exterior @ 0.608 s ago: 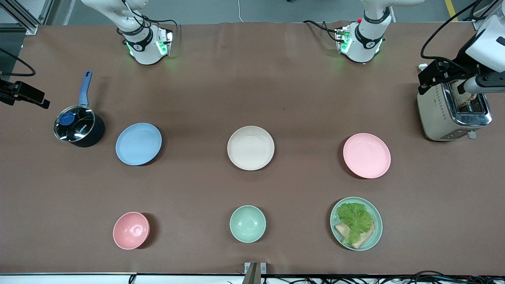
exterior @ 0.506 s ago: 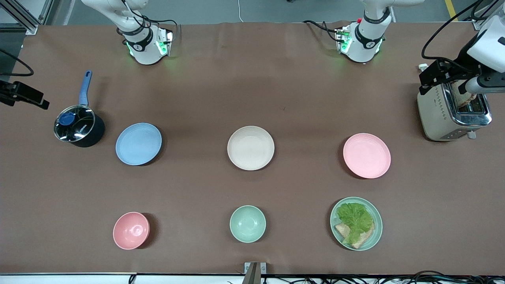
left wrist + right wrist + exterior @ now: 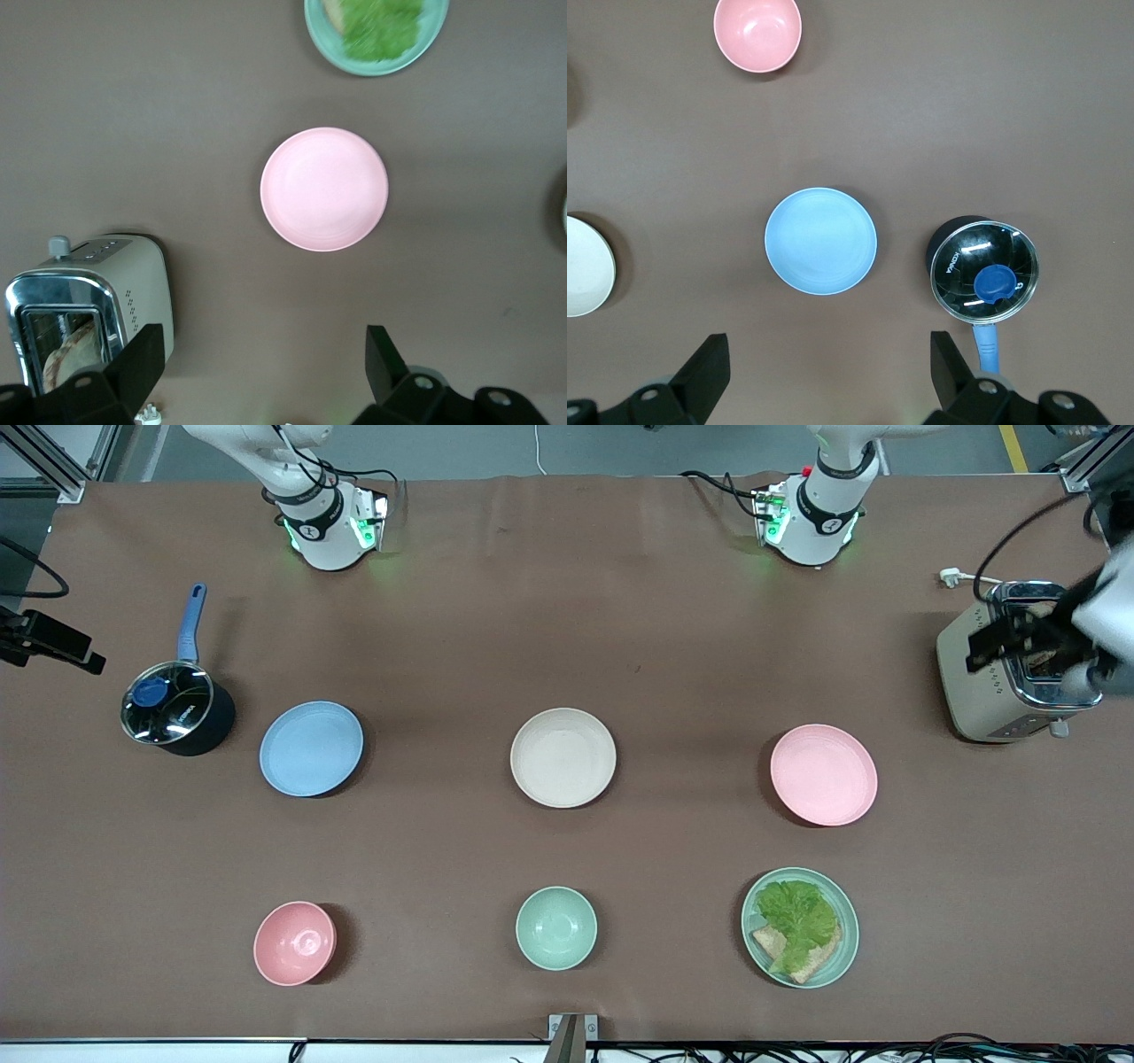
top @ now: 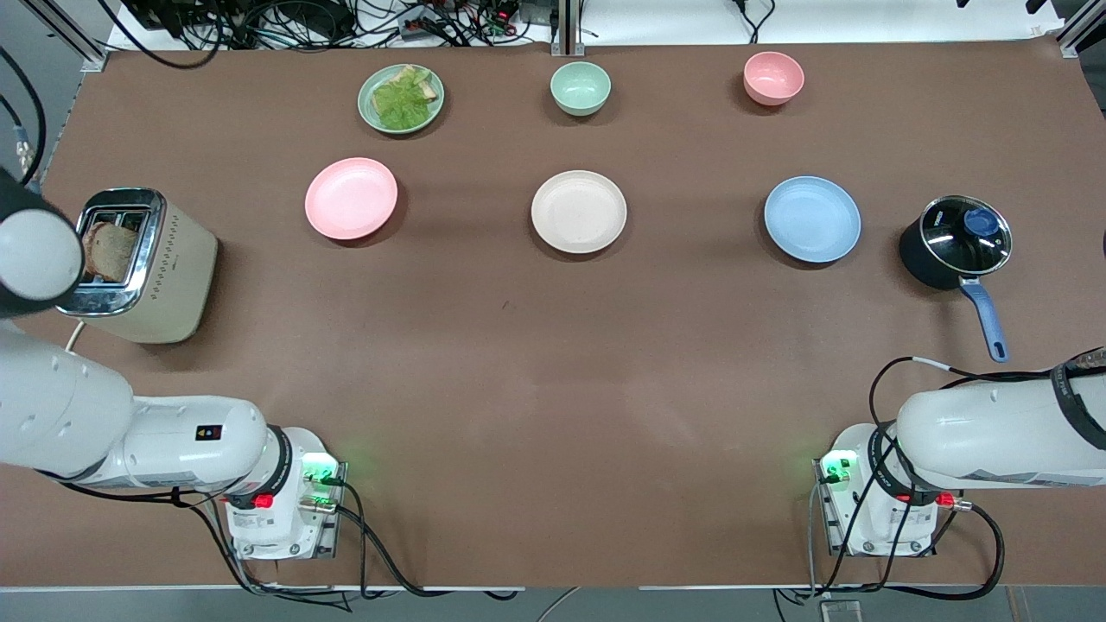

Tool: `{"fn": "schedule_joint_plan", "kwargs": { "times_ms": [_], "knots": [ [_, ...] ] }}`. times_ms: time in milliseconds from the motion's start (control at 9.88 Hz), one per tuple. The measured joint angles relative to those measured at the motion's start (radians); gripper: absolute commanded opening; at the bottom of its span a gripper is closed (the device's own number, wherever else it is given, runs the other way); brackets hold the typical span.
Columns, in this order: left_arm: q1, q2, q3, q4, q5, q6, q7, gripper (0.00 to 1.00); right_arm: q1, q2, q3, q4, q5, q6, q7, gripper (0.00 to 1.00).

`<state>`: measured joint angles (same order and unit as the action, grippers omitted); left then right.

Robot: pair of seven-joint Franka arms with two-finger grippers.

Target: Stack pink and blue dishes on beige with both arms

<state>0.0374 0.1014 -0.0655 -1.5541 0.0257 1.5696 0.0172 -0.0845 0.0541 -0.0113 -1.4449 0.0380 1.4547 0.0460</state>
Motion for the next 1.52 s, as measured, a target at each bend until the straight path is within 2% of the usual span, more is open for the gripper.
{"fn": "schedule_joint_plan", "kwargs": {
  "times_ms": [101,304,506,709,911,1013,1215,1316,1519],
  "knots": [
    [0.018,0.032,0.0,-0.079,0.0,0.119,0.003,1.0,0.0,0.0,0.0,-0.01,0.0,0.0,0.0,1.0],
    [0.048,0.069,0.0,-0.3,-0.007,0.423,0.036,1.0,-0.005,0.003,-0.001,-0.09,0.0,0.037,-0.003,1.0],
    [0.1,0.138,-0.001,-0.455,-0.075,0.644,0.177,1.0,-0.006,0.013,0.0,-0.234,0.001,0.187,-0.009,1.0],
    [0.14,0.24,-0.001,-0.484,-0.178,0.724,0.305,0.75,-0.005,0.028,0.002,-0.412,0.004,0.389,-0.02,1.0],
    [0.142,0.325,-0.006,-0.484,-0.214,0.793,0.375,0.55,-0.003,0.054,0.004,-0.574,0.01,0.583,-0.09,1.0],
    [0.142,0.356,-0.008,-0.484,-0.217,0.822,0.391,0.42,-0.004,0.078,0.003,-0.622,0.031,0.643,-0.141,1.0],
    [0.142,0.386,-0.009,-0.482,-0.217,0.835,0.396,0.08,-0.013,0.145,-0.007,-0.646,0.095,0.698,-0.27,1.0],
    [0.141,0.392,-0.01,-0.481,-0.217,0.835,0.396,0.0,-0.026,0.188,-0.017,-0.647,0.135,0.719,-0.361,1.0],
    [0.142,0.385,-0.025,-0.471,-0.218,0.833,0.4,0.0,-0.058,0.27,-0.041,-0.647,0.245,0.75,-0.569,1.0]
  ]
}}
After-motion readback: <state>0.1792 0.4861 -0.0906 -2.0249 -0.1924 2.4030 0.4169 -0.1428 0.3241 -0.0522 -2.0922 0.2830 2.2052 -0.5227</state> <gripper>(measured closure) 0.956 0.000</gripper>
